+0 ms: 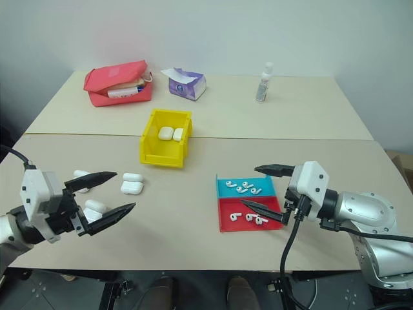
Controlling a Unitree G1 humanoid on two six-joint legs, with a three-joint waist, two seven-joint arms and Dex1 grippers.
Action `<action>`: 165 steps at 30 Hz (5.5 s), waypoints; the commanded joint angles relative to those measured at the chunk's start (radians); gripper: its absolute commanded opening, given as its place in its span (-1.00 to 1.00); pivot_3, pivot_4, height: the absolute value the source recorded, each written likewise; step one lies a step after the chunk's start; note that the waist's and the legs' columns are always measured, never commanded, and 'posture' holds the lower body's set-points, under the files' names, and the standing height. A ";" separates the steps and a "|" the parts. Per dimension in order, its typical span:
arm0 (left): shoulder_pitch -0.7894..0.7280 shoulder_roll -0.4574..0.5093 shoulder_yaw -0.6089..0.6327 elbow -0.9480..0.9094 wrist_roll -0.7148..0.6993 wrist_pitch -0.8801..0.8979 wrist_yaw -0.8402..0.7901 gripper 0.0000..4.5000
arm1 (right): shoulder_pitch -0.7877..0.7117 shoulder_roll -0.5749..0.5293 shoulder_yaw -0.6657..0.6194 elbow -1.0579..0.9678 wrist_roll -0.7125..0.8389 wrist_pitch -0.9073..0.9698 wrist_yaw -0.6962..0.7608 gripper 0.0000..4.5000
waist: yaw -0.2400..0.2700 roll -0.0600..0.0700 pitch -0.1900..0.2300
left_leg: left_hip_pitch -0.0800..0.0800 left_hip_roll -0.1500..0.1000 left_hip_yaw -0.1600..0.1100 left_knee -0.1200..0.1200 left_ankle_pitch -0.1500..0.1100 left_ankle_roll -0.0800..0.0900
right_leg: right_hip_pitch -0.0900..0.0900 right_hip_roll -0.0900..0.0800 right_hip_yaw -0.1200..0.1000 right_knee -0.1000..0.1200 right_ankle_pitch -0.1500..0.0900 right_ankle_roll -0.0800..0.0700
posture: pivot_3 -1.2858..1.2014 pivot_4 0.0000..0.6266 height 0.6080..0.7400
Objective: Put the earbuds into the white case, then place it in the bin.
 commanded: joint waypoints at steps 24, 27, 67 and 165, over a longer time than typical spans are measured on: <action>-0.135 0.508 0.206 0.088 -0.283 0.999 0.218 0.99 | -0.161 0.074 0.059 0.021 0.029 0.049 -0.103 0.99 | 0.002 -0.003 0.002 | 0.000 0.000 -0.001 0.000 0.000 0.000 | -0.002 0.000 -0.002 0.002 -0.001 -0.001 | 0.03 -0.52 1.00; -0.241 0.587 0.128 0.169 -0.351 1.087 0.250 0.99 | -0.164 0.099 0.070 0.013 0.033 0.047 -0.123 0.99 | -0.005 -0.002 0.002 | 0.000 0.000 -0.001 -0.001 0.000 0.000 | -0.002 0.000 -0.002 0.003 -0.001 -0.001 | 0.03 -0.52 1.00; -0.714 0.418 -0.614 0.564 -0.645 1.087 1.005 0.99 | -0.158 0.008 -0.013 -0.064 0.119 0.195 -0.191 0.99 | 0.003 -0.003 0.002 | -0.007 -0.001 -0.001 -0.003 0.001 -0.001 | -0.012 0.000 -0.002 0.008 -0.003 -0.004 | 0.03 -0.52 1.00; -0.646 -0.308 -0.470 0.265 -0.170 -0.109 -0.202 0.22 | -0.465 -0.363 0.719 -0.119 -0.340 0.733 0.007 0.30 | 0.001 0.000 0.000 | -0.006 -0.002 -0.007 0.004 0.001 0.000 | -0.001 -0.001 -0.006 0.001 -0.003 0.000 | 0.03 -0.52 1.00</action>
